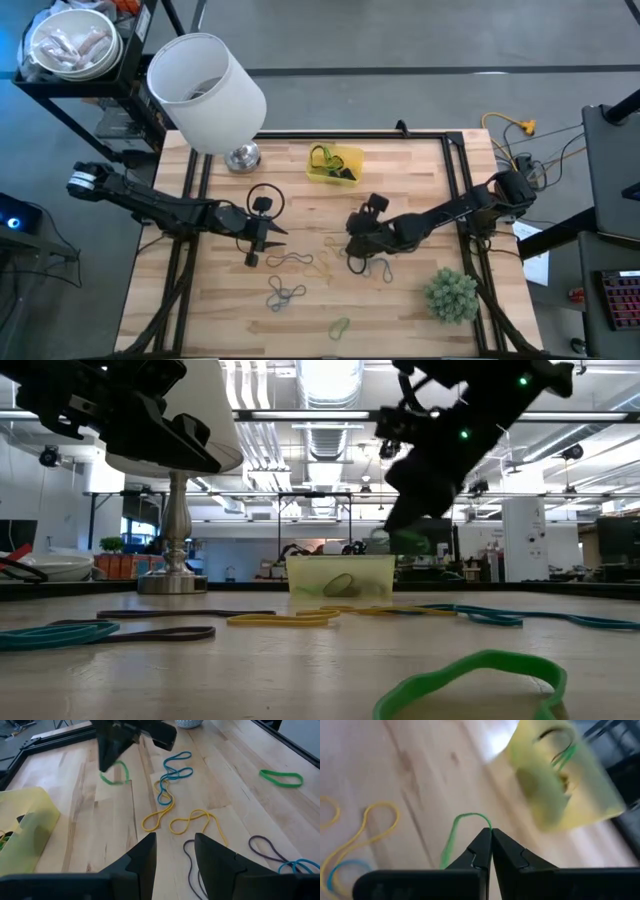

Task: Pick and place rubber bands into bin
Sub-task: Put the green rubber band into the yellow bin

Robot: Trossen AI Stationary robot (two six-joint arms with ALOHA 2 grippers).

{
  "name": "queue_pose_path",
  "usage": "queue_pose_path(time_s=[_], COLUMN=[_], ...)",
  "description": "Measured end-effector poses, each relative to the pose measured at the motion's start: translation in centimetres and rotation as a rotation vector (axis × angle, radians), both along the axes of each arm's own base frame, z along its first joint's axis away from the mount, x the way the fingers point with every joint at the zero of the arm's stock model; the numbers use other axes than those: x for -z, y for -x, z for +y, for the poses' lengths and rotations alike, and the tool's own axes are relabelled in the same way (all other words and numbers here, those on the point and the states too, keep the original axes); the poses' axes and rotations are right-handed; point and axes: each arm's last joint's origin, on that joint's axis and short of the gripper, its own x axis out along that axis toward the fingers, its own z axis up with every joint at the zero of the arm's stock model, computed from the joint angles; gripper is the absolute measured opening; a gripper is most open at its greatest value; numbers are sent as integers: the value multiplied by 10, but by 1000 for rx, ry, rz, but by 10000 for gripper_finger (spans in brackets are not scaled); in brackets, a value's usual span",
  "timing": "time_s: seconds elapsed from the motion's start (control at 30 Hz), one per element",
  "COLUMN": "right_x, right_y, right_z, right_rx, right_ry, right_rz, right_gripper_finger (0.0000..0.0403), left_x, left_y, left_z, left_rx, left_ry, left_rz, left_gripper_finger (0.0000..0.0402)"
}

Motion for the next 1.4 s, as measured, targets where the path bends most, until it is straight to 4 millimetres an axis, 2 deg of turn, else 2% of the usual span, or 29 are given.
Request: queue_pose_path(time_s=[0.2,0.3,0.43,0.6,0.73,0.87,1.07,1.23,1.4], right_x=[-15,-22,-31,-40,-45,-48,-49,-44,-39], right_y=[-9,-13,-21,-28,-31,-32,-23,-15,-13], right_z=[-3,-11,-33,-73,-110,-148,-194,-211,-209], right_rx=[-5,12,61,139,156,138,156,194,185], right_ry=[135,183,215,240,160,51,-67,-138,-156], right_rz=[-2,4,9,36,29,-52,-152,-182,-168], right_gripper_finger=[8,9,9,9,9,9,9,9,9], left_x=[1,1,1,1,1,1,1,1,1], left_y=[0,0,0,0,0,0,0,0,0], left_z=[0,0,0,0,0,0,0,0,0], left_rx=[0,0,0,0,0,0,0,0,0], left_ry=[-1,-2,-2,-2,-2,-2,-2,-2,-2], left_rz=[8,8,8,8,8,8,9,9,9], left_gripper_finger=[118,118,118,118,118,118,118,118,118])
